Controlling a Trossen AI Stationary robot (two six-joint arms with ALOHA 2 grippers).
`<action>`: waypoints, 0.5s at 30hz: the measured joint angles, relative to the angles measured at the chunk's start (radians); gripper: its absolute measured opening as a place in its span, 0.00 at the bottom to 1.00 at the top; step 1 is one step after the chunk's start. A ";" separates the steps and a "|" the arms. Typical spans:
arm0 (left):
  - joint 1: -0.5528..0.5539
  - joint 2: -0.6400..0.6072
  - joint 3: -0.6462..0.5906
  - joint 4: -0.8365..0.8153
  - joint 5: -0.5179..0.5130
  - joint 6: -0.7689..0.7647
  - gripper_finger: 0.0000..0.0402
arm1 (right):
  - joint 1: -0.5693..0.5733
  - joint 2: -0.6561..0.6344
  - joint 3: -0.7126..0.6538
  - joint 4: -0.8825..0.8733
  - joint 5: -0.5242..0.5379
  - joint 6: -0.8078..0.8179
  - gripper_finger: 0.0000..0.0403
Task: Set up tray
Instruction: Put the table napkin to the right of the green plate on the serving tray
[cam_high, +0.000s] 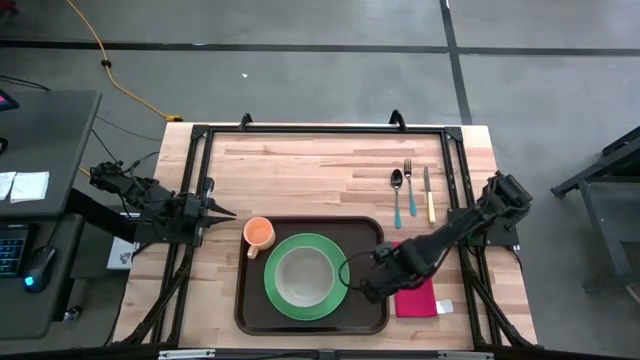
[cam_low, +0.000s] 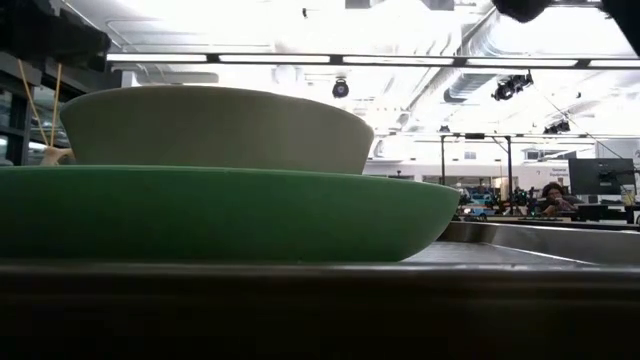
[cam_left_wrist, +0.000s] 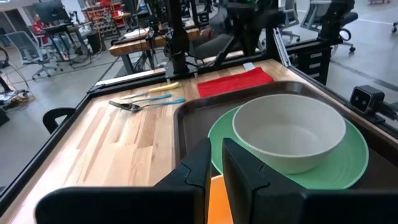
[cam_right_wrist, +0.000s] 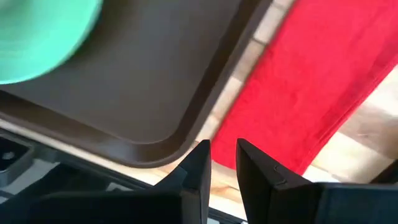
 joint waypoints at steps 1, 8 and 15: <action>0.000 0.000 0.000 0.002 0.000 -0.001 0.17 | 0.004 -0.005 -0.032 0.033 -0.010 0.014 0.13; 0.000 0.000 0.000 0.001 0.000 -0.024 0.17 | 0.003 -0.009 -0.143 0.114 -0.071 0.028 0.13; 0.000 0.000 0.000 0.001 0.000 -0.029 0.17 | -0.007 -0.009 -0.196 0.206 -0.051 0.027 0.13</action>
